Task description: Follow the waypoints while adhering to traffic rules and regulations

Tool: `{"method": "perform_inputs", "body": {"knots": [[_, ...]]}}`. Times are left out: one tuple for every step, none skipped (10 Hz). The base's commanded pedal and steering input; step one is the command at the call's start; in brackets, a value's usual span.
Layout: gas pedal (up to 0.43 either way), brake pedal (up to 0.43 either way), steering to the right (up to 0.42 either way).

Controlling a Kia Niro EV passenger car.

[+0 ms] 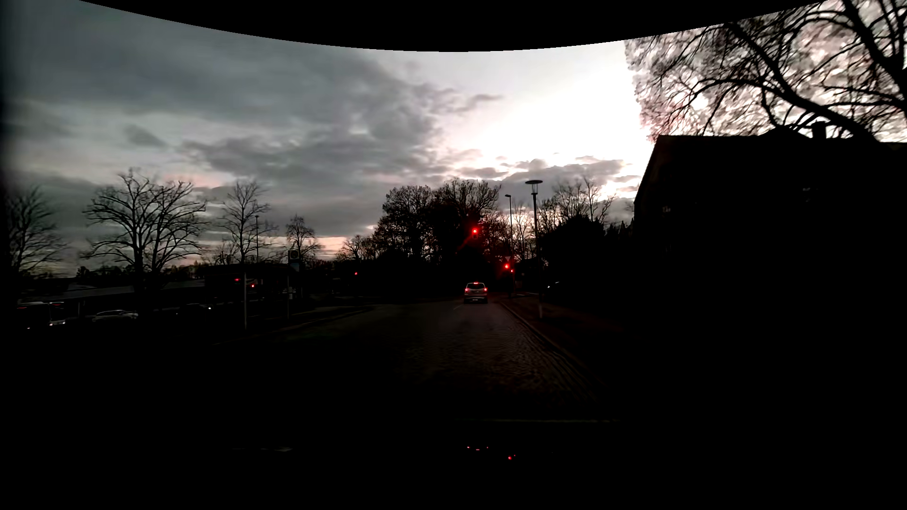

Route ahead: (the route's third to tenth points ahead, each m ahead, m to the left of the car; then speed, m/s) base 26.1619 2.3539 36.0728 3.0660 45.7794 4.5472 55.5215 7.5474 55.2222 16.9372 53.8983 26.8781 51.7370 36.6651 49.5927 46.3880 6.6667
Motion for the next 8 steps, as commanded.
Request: {"method": "perform_inputs", "body": {"knots": [[0.0, 0.03, -0.005], [0.0, 0.043, -0.008], [0.0, 0.055, -0.007], [0.0, 0.067, -0.007], [0.0, 0.067, -0.007], [0.0, 0.073, -0.008], [0.0, 0.079, -0.004], [0.0, 0.091, 0.0]]}}
